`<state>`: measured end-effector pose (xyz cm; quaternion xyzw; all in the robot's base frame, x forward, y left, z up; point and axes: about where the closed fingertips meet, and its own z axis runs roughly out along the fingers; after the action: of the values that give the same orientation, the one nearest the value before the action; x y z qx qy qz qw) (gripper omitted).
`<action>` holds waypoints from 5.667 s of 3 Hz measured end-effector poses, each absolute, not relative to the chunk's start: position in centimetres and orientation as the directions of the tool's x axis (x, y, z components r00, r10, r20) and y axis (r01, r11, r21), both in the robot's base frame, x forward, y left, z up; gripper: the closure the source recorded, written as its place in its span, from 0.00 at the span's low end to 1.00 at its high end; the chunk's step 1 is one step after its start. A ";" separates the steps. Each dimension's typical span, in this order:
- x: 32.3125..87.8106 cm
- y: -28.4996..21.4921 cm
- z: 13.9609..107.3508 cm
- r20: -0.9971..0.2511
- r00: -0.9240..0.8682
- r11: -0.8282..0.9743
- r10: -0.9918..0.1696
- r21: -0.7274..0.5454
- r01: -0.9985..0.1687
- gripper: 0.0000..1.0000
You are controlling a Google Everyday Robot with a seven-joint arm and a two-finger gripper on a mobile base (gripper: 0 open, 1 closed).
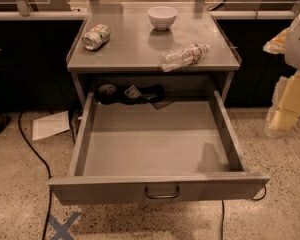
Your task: Place water bottle into top drawer
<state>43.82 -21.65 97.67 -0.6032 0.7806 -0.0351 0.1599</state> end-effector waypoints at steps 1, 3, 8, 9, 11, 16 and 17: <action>43.9 -21.7 97.7 -0.207 -0.223 0.272 -0.953 -0.251 -0.929 0.00; 52.8 -21.2 95.1 -0.182 -0.111 0.163 -0.977 -0.304 -0.939 0.00; 69.9 -15.2 97.9 -0.134 0.203 -0.105 -0.970 -0.525 -0.845 0.00; 72.8 -12.0 98.1 -0.128 0.319 -0.206 -0.939 -0.534 -0.820 0.00; 74.6 -10.2 93.9 -0.122 0.376 -0.298 -0.919 -0.411 -0.862 0.00; 75.6 -11.3 88.4 -0.387 0.300 -0.162 -0.872 -0.351 -0.922 0.00; 75.7 -11.3 87.6 -0.399 0.297 -0.161 -0.867 -0.338 -0.927 0.00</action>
Offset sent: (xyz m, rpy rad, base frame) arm 0.0841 0.0036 -0.0345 -0.0321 -0.0354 0.0898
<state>75.66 -11.25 87.64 -0.7600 0.5903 0.0560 0.2662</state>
